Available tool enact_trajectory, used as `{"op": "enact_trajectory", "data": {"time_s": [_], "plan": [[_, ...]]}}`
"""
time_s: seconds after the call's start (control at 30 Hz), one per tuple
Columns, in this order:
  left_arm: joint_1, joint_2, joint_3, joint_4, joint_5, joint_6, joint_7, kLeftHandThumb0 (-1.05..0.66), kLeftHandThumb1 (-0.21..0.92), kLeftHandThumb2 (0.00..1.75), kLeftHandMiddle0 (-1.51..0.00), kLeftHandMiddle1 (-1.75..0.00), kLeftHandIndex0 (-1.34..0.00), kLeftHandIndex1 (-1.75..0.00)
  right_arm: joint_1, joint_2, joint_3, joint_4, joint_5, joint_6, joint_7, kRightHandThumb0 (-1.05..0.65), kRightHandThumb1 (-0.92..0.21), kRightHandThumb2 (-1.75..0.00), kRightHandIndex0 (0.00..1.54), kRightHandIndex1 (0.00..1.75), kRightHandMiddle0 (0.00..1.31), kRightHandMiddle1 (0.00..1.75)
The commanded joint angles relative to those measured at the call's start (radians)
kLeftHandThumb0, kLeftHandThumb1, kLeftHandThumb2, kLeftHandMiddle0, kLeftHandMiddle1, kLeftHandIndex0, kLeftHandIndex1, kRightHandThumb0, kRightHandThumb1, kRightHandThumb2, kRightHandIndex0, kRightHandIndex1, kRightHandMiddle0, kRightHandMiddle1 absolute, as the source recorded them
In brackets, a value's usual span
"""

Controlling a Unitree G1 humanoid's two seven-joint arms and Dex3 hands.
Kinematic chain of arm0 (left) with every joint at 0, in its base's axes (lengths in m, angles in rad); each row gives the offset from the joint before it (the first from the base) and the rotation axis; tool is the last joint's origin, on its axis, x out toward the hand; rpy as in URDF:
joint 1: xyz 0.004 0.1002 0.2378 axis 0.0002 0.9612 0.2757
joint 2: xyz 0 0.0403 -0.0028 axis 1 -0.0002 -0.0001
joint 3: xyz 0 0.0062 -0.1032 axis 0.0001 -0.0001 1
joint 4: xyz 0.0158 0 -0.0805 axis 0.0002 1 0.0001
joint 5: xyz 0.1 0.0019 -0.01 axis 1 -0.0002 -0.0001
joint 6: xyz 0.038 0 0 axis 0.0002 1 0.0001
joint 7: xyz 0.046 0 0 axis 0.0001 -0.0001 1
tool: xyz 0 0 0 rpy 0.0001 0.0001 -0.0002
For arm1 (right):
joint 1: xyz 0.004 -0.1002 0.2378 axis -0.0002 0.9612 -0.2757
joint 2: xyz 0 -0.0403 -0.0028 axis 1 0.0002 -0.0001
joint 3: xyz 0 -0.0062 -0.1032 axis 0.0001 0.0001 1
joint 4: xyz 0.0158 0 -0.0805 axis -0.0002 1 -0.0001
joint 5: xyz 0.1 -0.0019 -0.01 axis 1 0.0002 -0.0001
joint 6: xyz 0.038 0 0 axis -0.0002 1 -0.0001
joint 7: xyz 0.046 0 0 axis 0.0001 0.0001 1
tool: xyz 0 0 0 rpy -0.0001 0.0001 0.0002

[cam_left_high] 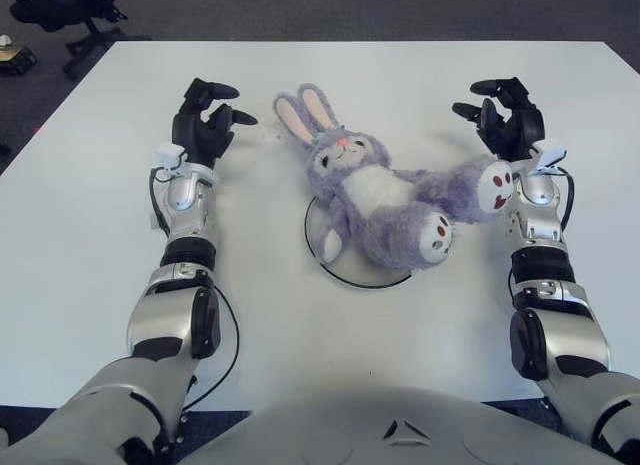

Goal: Put the doll into the plate.

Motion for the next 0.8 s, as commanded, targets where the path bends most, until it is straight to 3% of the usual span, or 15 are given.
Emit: {"op": "enact_trajectory", "data": {"time_s": [0.0, 0.2, 0.27, 0.43, 0.6, 0.63, 0.77], "plan": [[0.027, -0.012, 0.012, 0.002, -0.012, 0.014, 0.008, -0.35, 0.89, 0.47, -0.72, -1.73, -0.31, -1.66, 0.008, 0.007, -0.013, 0.025, 0.018, -0.031, 0.01, -0.34, -0.92, -0.48, 0.68, 1.31, 0.23, 1.71], [0.029, -0.015, 0.017, -0.005, -0.008, 0.02, 0.007, -0.35, 0.88, 0.5, -0.71, -1.74, -0.3, -1.68, 0.005, 0.007, -0.015, 0.035, 0.019, -0.039, 0.015, -0.34, -0.92, -0.48, 0.67, 1.35, 0.23, 1.72], [0.063, -0.036, 0.012, -0.034, 0.002, 0.013, 0.024, -0.36, 0.87, 0.53, -0.72, -1.74, -0.29, -1.69, 0.01, 0.007, -0.014, 0.047, 0.003, -0.057, 0.001, -0.35, -0.92, -0.48, 0.67, 1.35, 0.23, 1.72], [0.116, -0.057, 0.005, -0.089, 0.019, 0.017, 0.054, -0.36, 0.81, 0.65, -0.75, -1.75, -0.28, -1.74, 0.015, 0.01, -0.012, 0.076, -0.023, -0.092, -0.03, -0.35, -0.92, -0.46, 0.67, 1.6, 0.26, 1.69], [0.126, -0.06, 0.002, -0.111, 0.022, 0.03, 0.061, -0.36, 0.8, 0.67, -0.76, -1.75, -0.28, -1.75, 0.011, 0.01, -0.011, 0.087, -0.025, -0.102, -0.033, -0.35, -0.92, -0.46, 0.66, 1.65, 0.27, 1.69], [0.16, -0.071, -0.002, -0.147, 0.022, 0.026, 0.059, -0.36, 0.8, 0.67, -0.76, -1.75, -0.28, -1.75, 0.009, 0.011, -0.015, 0.092, -0.019, -0.101, -0.033, -0.35, -0.92, -0.46, 0.66, 1.66, 0.27, 1.69], [0.219, -0.091, -0.011, -0.215, 0.023, 0.033, 0.06, -0.36, 0.82, 0.65, -0.77, -1.75, -0.27, -1.75, 0.007, 0.009, -0.027, 0.115, -0.003, -0.11, -0.024, -0.36, -0.82, -0.59, 0.66, 1.72, 0.32, 1.68]]}}
